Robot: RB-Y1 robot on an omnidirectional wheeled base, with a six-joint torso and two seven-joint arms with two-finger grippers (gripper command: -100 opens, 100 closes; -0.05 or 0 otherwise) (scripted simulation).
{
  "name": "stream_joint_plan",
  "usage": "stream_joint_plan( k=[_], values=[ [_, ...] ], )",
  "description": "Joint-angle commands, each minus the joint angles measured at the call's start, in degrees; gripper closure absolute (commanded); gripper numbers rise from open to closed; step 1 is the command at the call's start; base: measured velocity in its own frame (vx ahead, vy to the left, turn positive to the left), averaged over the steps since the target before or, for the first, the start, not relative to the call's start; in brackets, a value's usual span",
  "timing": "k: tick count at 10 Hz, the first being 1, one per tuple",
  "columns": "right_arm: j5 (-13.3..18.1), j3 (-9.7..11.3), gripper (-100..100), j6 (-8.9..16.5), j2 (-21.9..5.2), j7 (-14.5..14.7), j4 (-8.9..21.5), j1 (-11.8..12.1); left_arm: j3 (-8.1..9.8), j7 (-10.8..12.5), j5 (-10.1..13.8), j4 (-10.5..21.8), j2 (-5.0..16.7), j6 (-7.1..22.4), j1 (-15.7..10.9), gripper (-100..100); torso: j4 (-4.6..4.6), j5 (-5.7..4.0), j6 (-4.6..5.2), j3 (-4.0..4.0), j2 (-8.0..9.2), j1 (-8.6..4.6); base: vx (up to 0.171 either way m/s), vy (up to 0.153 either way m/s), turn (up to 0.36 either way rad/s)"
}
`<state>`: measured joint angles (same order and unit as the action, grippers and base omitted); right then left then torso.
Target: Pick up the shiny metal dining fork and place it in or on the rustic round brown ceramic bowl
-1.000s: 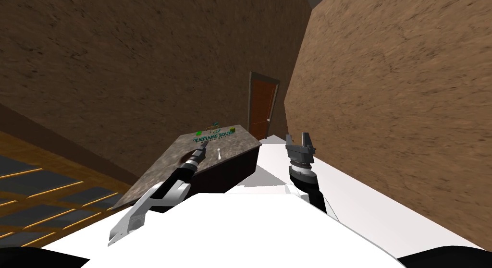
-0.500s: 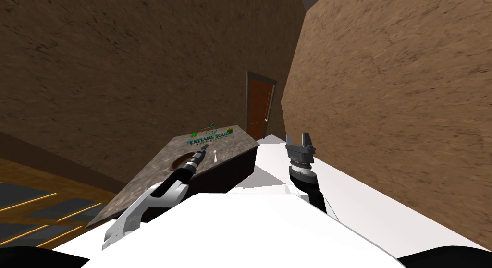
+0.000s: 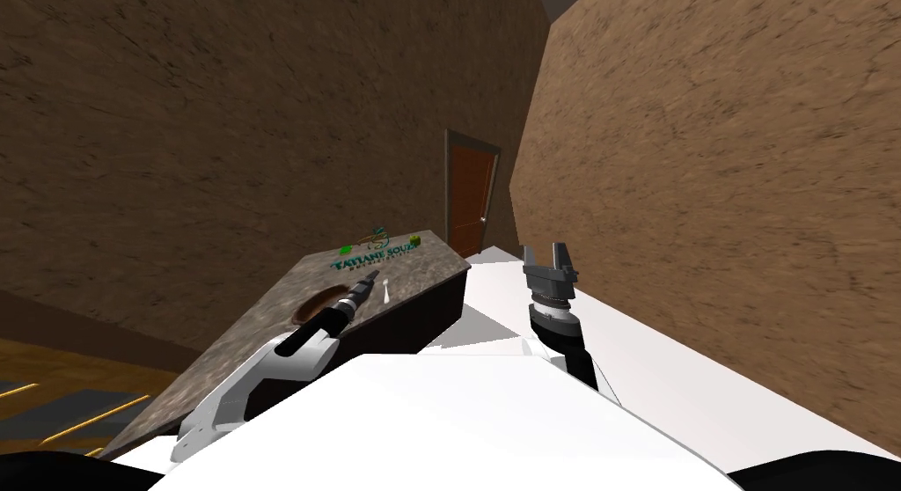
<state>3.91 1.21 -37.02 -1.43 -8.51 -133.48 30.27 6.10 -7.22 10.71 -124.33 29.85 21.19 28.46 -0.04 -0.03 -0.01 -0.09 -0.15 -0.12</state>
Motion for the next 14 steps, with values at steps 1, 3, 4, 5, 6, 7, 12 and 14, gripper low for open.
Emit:
stream_joint_plan(
  k=[1,3,4,5,6,7,12,14],
  values=[
    [0.0,0.0,0,0.0,0.0,0.0,0.0,0.0,0.03,-0.08,0.26,0.14,0.54,2.51,0.16,-100,0.0,0.0,0.0,0.0,0.0,0.0,0.042,-0.021,-0.043],
    [0.0,0.0,0,0.0,0.0,0.0,0.0,0.0,0.22,-0.14,1.03,0.67,2.07,5.57,0.25,-100,0.0,0.01,0.0,0.01,0.03,0.02,0.039,-0.02,-0.074],
    [0.0,0.0,0,0.0,0.0,0.0,0.0,0.0,0.41,-0.2,1.78,1.23,3.65,7.33,0.33,-100,0.01,0.0,-0.02,0.02,0.05,0.02,0.054,-0.025,-0.097],
    [0.0,0.0,0,0.0,0.0,0.0,0.0,0.0,0.41,-0.2,1.78,1.23,3.65,8.6,0.33,-100,0.0,0.0,0.0,0.0,0.0,0.01,0.04,-0.023,-0.04],
    [0.0,0.0,0,0.0,0.0,0.0,0.0,0.0,0.59,-0.25,2.53,1.8,5.28,10.48,0.4,-100,0.0,0.0,-0.02,0.01,0.03,0.01,0.038,-0.029,-0.086],
    [0.0,0.0,0,0.0,0.0,0.0,0.0,0.0,0.59,-0.25,2.53,1.8,5.28,11.6,0.4,-100,0.01,0.0,-0.01,0.02,0.04,-0.01,0.039,-0.016,-0.04],
    [0.0,0.0,0,0.0,0.0,0.0,0.0,0.0,1.11,-0.42,4.66,3.42,10.22,19.24,0.61,-100,0.01,0.0,-0.03,0.02,0.05,0.01,0.043,-0.024,-0.07],
    [0.0,0.0,0,0.0,0.0,0.0,0.0,0.0,1.27,-0.47,5.32,3.91,11.83,22.22,0.68,-100,0.01,0.0,-0.03,0.03,0.06,0.02,0.035,-0.019,-0.065]
  ],
)
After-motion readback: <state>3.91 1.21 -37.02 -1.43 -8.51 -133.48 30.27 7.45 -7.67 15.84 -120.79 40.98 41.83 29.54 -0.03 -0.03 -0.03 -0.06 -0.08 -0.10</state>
